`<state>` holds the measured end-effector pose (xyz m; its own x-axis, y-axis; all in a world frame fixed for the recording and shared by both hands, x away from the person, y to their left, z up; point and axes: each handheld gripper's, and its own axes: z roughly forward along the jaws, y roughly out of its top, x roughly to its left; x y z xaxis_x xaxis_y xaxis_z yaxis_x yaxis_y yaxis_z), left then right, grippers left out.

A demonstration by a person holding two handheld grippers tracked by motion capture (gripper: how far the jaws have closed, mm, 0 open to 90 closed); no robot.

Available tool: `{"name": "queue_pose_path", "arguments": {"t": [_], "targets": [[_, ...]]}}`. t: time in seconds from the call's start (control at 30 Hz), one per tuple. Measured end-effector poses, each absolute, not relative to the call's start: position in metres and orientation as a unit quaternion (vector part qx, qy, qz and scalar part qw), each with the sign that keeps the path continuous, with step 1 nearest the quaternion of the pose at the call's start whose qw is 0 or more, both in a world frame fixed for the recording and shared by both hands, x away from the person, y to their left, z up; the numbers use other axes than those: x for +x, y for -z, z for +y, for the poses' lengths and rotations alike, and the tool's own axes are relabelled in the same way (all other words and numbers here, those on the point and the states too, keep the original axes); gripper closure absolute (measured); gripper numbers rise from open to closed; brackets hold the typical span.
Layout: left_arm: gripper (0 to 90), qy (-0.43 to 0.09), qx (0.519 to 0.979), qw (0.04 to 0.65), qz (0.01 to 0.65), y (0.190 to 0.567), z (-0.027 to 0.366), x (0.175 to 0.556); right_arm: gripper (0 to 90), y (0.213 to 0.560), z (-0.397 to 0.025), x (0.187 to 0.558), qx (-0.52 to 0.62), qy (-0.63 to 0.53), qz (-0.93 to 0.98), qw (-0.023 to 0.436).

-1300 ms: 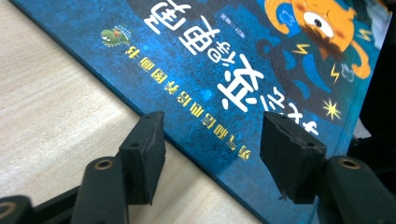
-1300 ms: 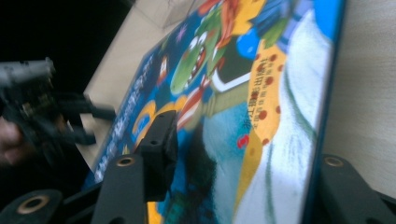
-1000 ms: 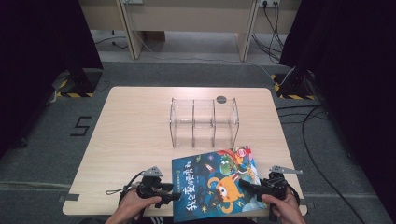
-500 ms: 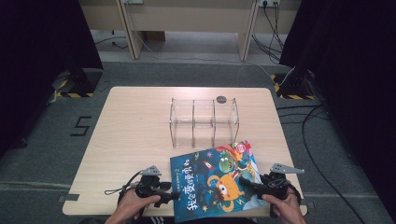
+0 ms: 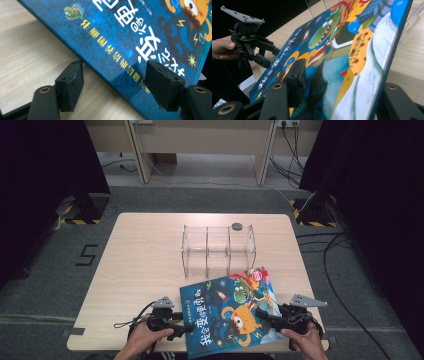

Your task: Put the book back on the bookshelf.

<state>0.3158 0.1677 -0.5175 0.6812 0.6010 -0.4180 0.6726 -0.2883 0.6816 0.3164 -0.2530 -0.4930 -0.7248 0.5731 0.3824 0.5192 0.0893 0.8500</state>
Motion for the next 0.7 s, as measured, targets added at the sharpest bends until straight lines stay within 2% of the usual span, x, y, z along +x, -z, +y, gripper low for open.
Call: {"name": "queue_pose_path", "arguments": {"t": [0.17,0.37,0.7], "targets": [[25.8,0.063,0.789,0.453,0.41,0.518,0.161,0.322,48.1,0.491,-0.253,0.316,0.359,-0.571,0.738,0.035],[34.5,0.081,0.773,0.46,0.429,0.519,0.163,0.327,46.8,0.498,-0.256,0.318,0.39,-0.56,0.73,0.021],[37.4,0.067,0.774,0.459,0.431,0.518,0.16,0.325,41.6,0.512,-0.258,0.324,0.439,-0.529,0.726,-0.013]]}}
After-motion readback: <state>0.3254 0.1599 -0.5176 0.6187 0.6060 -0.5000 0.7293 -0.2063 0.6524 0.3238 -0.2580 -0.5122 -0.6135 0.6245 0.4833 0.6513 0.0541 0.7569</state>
